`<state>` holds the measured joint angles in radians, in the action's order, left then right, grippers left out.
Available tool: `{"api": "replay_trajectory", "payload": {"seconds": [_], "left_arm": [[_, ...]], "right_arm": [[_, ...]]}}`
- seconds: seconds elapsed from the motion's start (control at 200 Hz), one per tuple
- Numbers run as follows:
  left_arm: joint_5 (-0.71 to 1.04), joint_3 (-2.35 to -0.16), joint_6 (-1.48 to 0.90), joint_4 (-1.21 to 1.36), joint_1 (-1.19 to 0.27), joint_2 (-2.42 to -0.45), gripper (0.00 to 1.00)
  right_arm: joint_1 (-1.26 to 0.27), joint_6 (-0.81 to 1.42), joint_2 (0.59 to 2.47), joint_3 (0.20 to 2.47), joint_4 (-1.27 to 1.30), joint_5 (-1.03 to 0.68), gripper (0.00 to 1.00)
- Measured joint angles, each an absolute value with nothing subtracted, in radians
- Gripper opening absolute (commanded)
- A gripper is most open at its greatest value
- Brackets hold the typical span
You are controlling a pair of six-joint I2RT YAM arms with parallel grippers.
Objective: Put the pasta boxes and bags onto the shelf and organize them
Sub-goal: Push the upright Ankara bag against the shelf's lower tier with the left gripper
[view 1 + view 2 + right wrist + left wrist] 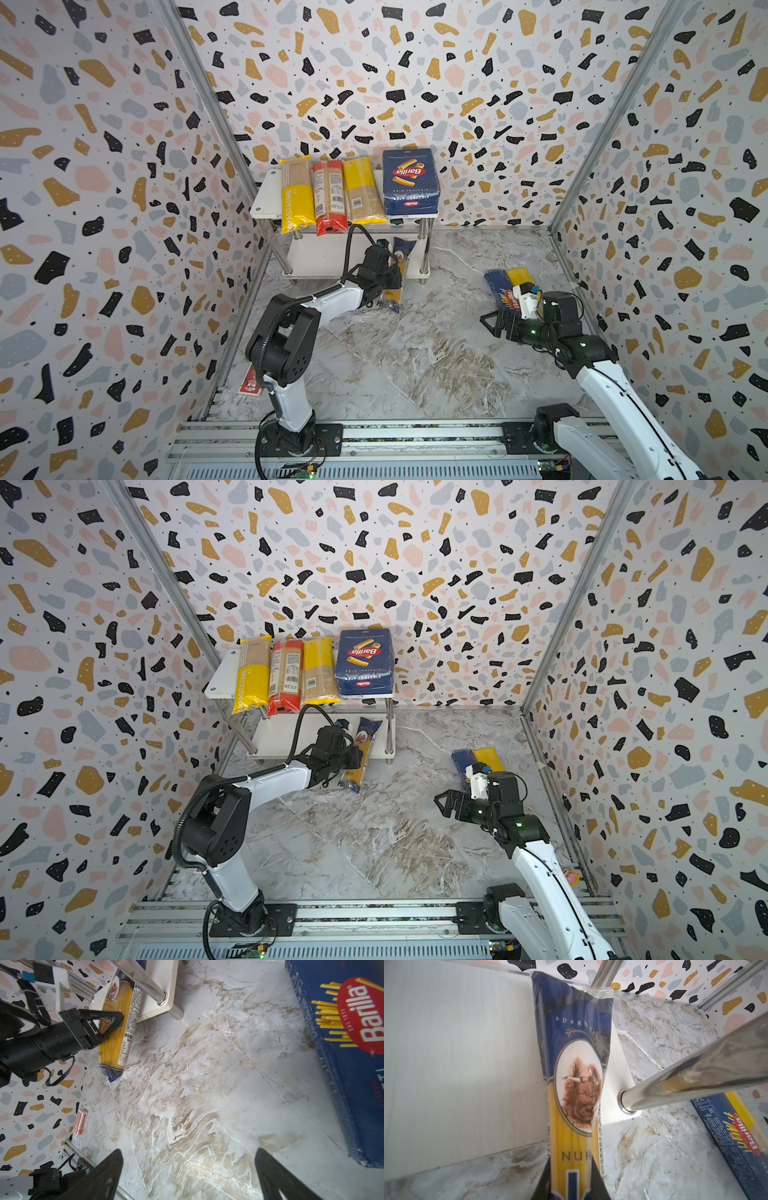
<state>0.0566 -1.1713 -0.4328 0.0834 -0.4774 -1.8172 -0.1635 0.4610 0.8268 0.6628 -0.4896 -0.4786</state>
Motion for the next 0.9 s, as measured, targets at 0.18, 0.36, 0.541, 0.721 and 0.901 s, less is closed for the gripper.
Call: {"api": "replay_trajectory", "payload": {"seconds": [0.18,0.36,0.541,0.721,0.901], "left_arm": [[0.051,-1.245,-0.429,0.083,-0.472,-1.874,0.0],[0.051,-1.29,-0.427,0.079,-0.47,-1.9,0.0],[0.052,-1.328,-0.429,0.083,-0.46,-1.943,0.0],[0.055,-1.359,-0.433,0.092,-0.45,-1.978,0.0],[0.059,-1.361,-0.435,0.102,-0.448,-1.983,0.0]], "right_arm": [[-0.142,0.455,0.846,0.662,-0.485,-0.488,0.99],[-0.131,0.45,0.866,0.661,-0.478,-0.495,0.99],[-0.128,0.45,0.87,0.661,-0.476,-0.5,0.99],[-0.122,0.448,0.87,0.66,-0.474,-0.501,0.99],[-0.121,0.447,0.87,0.66,-0.471,-0.502,0.99]]}}
